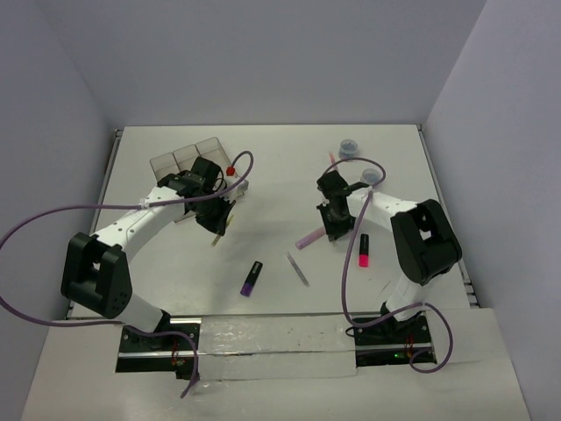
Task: Sort the stationery into containers
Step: Pick up the pen cap from the center of the board.
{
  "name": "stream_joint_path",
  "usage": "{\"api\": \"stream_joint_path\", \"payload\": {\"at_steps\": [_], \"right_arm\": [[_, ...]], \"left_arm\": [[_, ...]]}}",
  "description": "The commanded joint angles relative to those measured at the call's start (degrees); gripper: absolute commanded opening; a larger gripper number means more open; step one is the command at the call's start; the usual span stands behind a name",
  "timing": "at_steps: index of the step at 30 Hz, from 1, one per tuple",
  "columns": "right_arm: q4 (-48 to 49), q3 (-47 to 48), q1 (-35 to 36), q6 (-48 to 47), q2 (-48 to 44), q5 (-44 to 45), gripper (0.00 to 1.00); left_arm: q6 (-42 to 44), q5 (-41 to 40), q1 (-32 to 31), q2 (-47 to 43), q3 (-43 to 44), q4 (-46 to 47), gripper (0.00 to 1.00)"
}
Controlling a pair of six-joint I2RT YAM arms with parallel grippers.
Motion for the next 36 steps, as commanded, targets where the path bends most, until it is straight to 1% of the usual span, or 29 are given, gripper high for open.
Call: {"api": "stream_joint_path", "payload": {"at_steps": [1, 2, 6, 9, 10, 12, 13, 15, 16, 18, 20, 22, 23, 24, 26, 27, 28, 31, 32, 33, 34, 35, 36], "right_arm": [[-0.6, 1.0, 0.4, -0.6, -0.9, 0.2, 0.02], [-0.5, 0.6, 0.5, -0.8, -1.8, -0.5, 0.00], [-1.2, 0.3, 0.6, -1.4, -4.3, -0.8, 0.00], [-1.6, 1.0, 1.0, -2.2, -7.7, 0.8, 0.00], [-1.3, 1.0, 1.2, -3.1, -10.7, 1.9, 0.00], [0.6, 1.2, 2.0, -5.9, -16.7, 4.9, 0.00], [1.8, 1.2, 2.2, -7.0, -19.2, 5.7, 0.00], [6.9, 1.0, 2.7, -10.0, -24.4, 6.8, 0.00], [11.4, 0.2, 2.9, -12.6, -27.1, 6.6, 0.00], [19.1, -1.9, 3.4, -16.8, -29.6, 6.1, 0.00], [30.6, -5.8, 4.3, -23.8, -34.7, 5.4, 0.00], [44.1, -10.4, 6.2, -33.4, -39.0, 4.2, 0.00], [49.2, -11.9, 6.7, -36.9, -40.2, 2.9, 0.00], [53.3, -13.0, 7.2, -40.1, -41.7, 0.7, 0.00], [56.9, -13.4, 8.3, -45.8, -44.1, -4.5, 0.00], [57.9, -13.5, 8.6, -48.2, -44.6, -5.0, 0.00], [58.9, -13.8, 9.7, -51.1, -45.0, -7.0, 0.00], [62.9, -15.1, 12.0, -64.8, -45.3, -9.6, 0.00], [65.0, -15.8, 12.5, -70.2, -45.2, -10.1, 0.00], [66.6, -16.4, 12.9, -72.8, -45.1, -11.1, 0.00], [67.8, -16.6, 13.1, -73.9, -45.2, -12.0, 0.00], [68.6, -16.1, 13.1, -71.8, -45.4, -12.8, 0.00], [68.2, -14.6, 12.9, -65.5, -45.6, -13.7, 0.00]], "left_arm": [[-0.1, 1.4, 0.3, -1.9, 0.0, 0.8, 0.00], [0.1, 1.4, 0.3, -1.9, 0.0, 1.0, 0.00], [0.8, 0.4, 0.3, -1.9, 0.5, 1.7, 0.00], [2.3, -2.7, 0.4, -2.8, 1.8, 1.5, 0.00], [4.1, -4.3, 0.3, -3.3, 3.1, 1.3, 0.00], [9.3, -11.2, 0.2, -4.9, 5.7, 0.7, 0.00], [10.5, -13.8, 0.1, -5.6, 6.2, 0.7, 0.00], [20.8, -20.7, -0.1, -9.1, 9.0, 2.9, 0.00], [26.0, -23.5, -0.2, -10.9, 9.7, 4.1, 0.00], [31.2, -26.7, -0.5, -13.8, 10.2, 8.0, 0.00], [41.2, -29.7, -0.6, -17.3, 9.4, 13.4, 0.00], [46.9, -31.5, -0.9, -21.2, 7.6, 22.6, 0.00], [49.3, -32.2, -1.0, -22.9, 6.4, 26.0, 0.00], [50.5, -32.8, -1.3, -24.4, 5.3, 28.6, 0.00], [52.7, -34.7, -2.4, -26.8, 2.1, 32.0, 0.00], [53.2, -35.2, -2.7, -28.2, 1.4, 33.6, 0.00], [55.1, -37.0, -3.5, -30.1, -1.4, 35.4, 0.00], [60.2, -39.3, -5.1, -33.0, -7.4, 41.4, 0.00], [61.1, -40.0, -5.4, -34.2, -8.8, 42.5, 0.00], [60.4, -40.0, -5.6, -34.7, -8.8, 43.0, 0.00], [58.2, -39.9, -5.6, -34.7, -7.8, 42.5, 0.00], [55.0, -39.0, -5.5, -34.1, -6.0, 39.7, 0.00], [50.6, -36.7, -5.5, -32.9, -3.5, 34.2, 0.00]]}}
